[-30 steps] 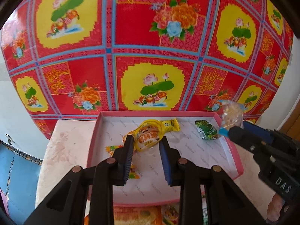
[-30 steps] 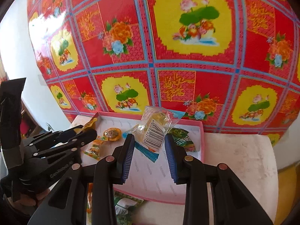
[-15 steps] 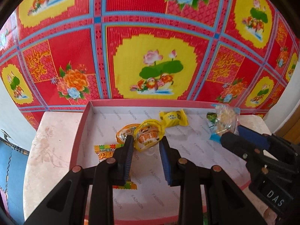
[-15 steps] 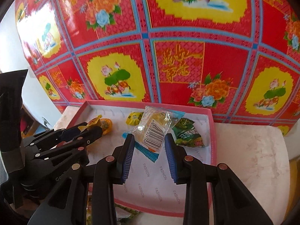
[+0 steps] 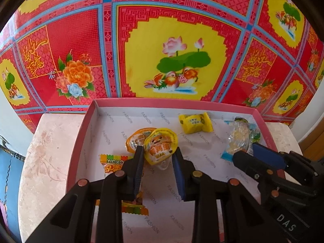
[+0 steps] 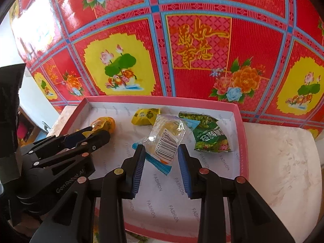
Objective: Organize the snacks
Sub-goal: 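Open the left tool to release the jelly cup while the right tool releases the clear packet, then move the left tool to the gummy candy pack while the right tool approaches the green bag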
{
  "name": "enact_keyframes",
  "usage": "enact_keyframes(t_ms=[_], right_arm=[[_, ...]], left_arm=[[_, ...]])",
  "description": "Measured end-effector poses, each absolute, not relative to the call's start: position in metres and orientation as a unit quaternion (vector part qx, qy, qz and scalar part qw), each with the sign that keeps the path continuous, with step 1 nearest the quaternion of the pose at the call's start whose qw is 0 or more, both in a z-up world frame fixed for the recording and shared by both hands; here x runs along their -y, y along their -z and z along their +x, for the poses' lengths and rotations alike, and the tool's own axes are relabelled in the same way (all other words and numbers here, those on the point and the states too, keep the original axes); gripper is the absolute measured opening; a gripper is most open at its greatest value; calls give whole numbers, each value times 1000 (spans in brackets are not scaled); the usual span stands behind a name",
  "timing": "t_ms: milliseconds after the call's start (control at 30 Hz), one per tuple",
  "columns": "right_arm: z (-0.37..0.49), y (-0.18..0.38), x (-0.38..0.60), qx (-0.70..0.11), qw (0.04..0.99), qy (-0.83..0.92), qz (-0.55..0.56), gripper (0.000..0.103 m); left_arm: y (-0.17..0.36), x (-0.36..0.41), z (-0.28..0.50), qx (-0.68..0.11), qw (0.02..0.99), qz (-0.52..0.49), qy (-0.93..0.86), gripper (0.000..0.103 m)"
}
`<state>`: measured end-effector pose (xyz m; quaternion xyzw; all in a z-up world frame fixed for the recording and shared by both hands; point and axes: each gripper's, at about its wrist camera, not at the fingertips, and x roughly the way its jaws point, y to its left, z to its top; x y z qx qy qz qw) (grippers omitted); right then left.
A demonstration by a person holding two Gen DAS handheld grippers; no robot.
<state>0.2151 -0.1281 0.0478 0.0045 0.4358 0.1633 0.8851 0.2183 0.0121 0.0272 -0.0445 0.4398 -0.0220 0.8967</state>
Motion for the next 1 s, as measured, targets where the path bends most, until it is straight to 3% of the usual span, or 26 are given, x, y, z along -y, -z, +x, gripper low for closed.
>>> enact_keyframes(t_ms=[333,467,533,667,1000], right_arm=[[220,-44,128,-446,881,-159,6,35],[218,-45,129,-444,882,-157,4,38],[217,-46,130,-444,883,-154,4,46],[212,-51,136,-442,884,-151,8,49],[193,-66,148,-426,891,-154,20,53]], left_arm=[[-27,-11,219,-444,895,-46,18,29],[-31,-17,216,-449,892,-50,21,39],[-33,-15,214,-450,891,-49,23,44],[-37,-12,209,-449,893,-39,15,52],[-54,-10,190,-444,895,-42,4,53]])
